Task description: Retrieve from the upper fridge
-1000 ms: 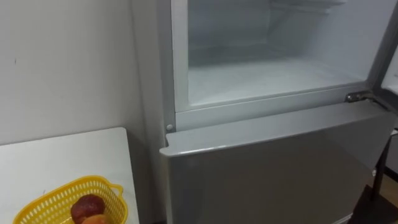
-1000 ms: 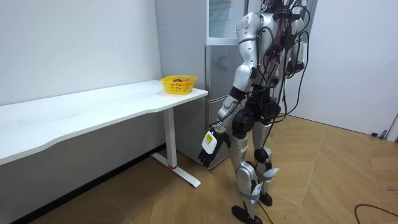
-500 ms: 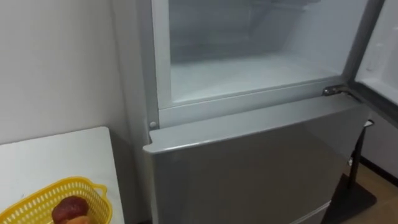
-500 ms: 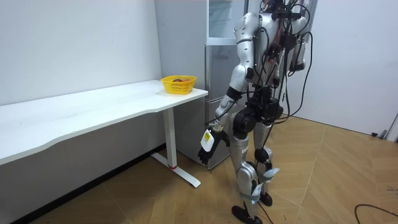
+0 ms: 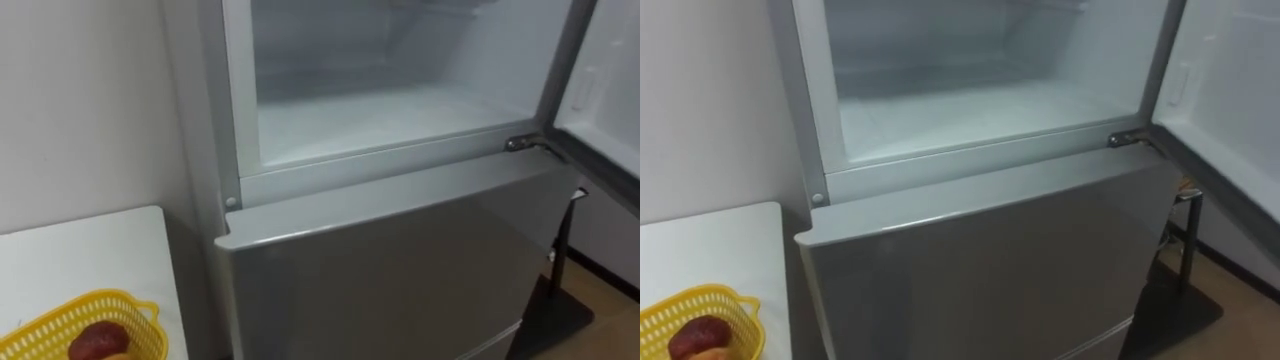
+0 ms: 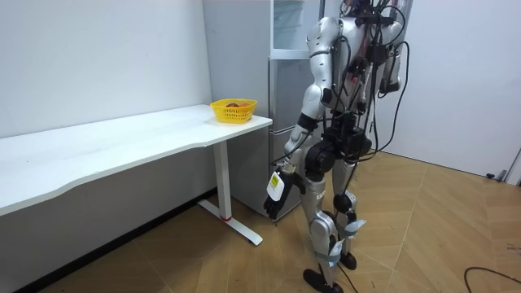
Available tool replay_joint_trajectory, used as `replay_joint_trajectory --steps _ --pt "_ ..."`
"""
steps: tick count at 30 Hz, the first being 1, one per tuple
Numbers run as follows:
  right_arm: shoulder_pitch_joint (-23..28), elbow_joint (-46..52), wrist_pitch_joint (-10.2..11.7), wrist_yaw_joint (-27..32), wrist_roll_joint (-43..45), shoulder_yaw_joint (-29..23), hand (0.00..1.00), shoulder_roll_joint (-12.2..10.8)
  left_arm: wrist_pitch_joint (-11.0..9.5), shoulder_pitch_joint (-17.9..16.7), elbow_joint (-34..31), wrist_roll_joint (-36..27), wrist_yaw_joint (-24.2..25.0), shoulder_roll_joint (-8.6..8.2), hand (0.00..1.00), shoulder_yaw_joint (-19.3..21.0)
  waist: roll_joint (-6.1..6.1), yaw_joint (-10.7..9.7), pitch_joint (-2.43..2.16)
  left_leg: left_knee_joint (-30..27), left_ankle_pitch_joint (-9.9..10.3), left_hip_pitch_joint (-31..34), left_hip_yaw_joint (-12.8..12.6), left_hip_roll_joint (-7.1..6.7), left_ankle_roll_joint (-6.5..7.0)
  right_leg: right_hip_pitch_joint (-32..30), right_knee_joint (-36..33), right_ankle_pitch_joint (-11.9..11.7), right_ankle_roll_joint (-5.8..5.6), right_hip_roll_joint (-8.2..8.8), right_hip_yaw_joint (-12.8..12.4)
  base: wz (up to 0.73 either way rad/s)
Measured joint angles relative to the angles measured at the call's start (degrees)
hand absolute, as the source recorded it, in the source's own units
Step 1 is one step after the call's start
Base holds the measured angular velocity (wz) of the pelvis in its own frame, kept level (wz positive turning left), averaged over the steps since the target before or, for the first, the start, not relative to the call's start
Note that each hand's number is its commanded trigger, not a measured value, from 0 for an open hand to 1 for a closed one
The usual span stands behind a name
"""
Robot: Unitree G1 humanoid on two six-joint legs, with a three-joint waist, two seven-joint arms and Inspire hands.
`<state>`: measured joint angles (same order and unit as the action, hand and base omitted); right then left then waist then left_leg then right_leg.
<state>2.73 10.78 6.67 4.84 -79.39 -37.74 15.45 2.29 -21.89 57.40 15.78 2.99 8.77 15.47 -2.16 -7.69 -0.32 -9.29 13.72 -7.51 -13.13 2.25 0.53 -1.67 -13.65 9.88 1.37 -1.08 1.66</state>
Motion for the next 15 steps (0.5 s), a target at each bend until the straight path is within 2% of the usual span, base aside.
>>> replay_joint_trajectory --steps 6,11,15 --pt "-0.4 2.8 -1.1 -6.4 5.0 2.7 0.00 2.2 0.0 -0.3 0.1 -0.3 1.2 0.04 0.00 0.0 -0.33 1.9 -0.04 -0.3 0.0 -0.1 -0.1 0.12 -0.03 0.2 -0.3 -0.2 0.26 -0.05 0.3 0.01" --pt "-0.4 3.1 -1.9 -11.3 8.9 6.7 0.00 2.2 -0.1 -0.3 0.0 -0.5 1.2 -0.02 0.00 0.0 -0.70 2.2 -0.09 -0.3 0.0 -0.3 0.9 0.16 -0.14 1.0 0.0 -0.3 0.27 0.05 1.4 0.11" --pt "-0.4 3.1 -2.0 -13.4 11.0 10.8 0.00 2.1 -0.1 -0.2 0.1 -0.5 1.0 0.21 0.00 -1.6 -1.37 3.7 -0.07 -0.3 0.1 -0.3 1.7 0.17 -0.20 1.8 0.0 -0.3 0.31 0.10 2.0 0.08"
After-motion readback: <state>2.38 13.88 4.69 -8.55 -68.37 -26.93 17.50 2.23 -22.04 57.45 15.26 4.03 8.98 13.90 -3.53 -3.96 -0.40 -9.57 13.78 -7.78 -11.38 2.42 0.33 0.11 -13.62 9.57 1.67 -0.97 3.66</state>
